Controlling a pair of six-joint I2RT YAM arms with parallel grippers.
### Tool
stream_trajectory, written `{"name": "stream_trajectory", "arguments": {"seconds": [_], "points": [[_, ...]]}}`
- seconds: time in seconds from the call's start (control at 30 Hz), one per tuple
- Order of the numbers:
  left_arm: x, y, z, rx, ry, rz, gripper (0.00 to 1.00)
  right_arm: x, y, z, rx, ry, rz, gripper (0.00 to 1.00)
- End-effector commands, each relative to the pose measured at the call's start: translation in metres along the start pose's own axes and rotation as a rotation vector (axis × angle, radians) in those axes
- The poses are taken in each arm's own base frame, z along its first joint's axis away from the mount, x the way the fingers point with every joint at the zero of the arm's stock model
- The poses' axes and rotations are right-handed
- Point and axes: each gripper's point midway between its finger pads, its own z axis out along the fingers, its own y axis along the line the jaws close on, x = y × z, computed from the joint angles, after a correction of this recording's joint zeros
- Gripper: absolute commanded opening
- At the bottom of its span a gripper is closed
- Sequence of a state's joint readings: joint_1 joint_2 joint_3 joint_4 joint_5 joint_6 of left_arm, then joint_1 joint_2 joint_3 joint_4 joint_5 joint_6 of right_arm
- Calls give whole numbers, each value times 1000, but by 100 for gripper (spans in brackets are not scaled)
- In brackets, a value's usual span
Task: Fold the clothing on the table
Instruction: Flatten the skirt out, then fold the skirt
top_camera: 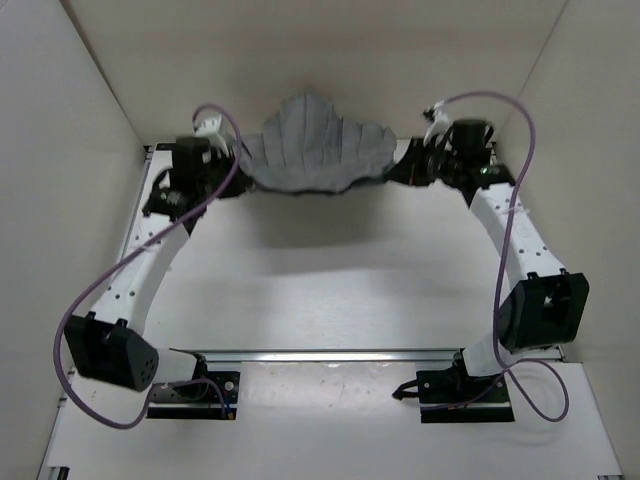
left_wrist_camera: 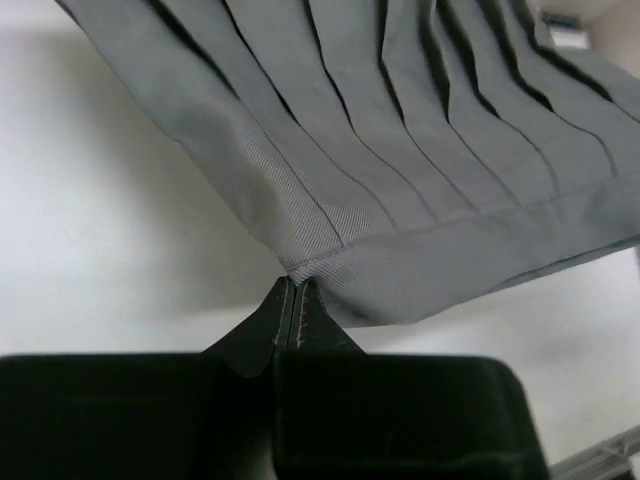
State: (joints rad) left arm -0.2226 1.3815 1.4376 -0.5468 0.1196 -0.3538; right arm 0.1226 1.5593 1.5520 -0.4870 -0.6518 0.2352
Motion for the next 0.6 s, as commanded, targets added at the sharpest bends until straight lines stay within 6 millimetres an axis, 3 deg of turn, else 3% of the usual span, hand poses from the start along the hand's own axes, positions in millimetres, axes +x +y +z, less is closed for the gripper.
{"name": "stream_trajectory", "arguments": {"seconds": [0.0, 0.03, 0.07, 0.1, 0.13, 0.17, 0.2, 0.23, 0.27, 0.3, 0.33, 0.4, 0.5, 0.57], "points": [[106, 24, 16, -27, 179, -60, 0, 66, -15, 11, -7, 61, 49, 0], [126, 27, 16, -28, 214, -64, 0, 75, -12, 7, 3, 63, 55, 0], [159, 32, 11, -21, 267, -100, 0, 103, -16, 10, 8, 103, 92, 0], [197, 39, 3, -29, 338, -128, 0, 112, -13, 6, 0, 98, 101, 0], [209, 40, 2, -24, 343, -138, 0, 142, -14, 3, 3, 135, 136, 0], [243, 41, -6, -13, 401, -156, 0, 172, -17, 2, 8, 180, 182, 0], [269, 46, -15, -15, 449, -176, 0, 180, -15, -2, 16, 180, 189, 0], [293, 46, -25, -2, 495, -179, 0, 225, -23, -10, 64, 264, 255, 0], [304, 43, -31, 11, 520, -178, 0, 231, -22, -13, 73, 271, 259, 0], [321, 49, -42, -6, 545, -178, 0, 253, -20, -21, 86, 317, 283, 0], [328, 48, -48, -6, 562, -165, 0, 258, -18, -27, 95, 321, 283, 0], [335, 47, -66, -4, 557, -165, 0, 293, -15, -45, 127, 395, 333, 0], [330, 40, -86, 16, 517, -198, 0, 309, -5, -70, 144, 402, 350, 0], [320, 28, -94, 46, 472, -218, 0, 302, 6, -85, 147, 360, 343, 0]]}}
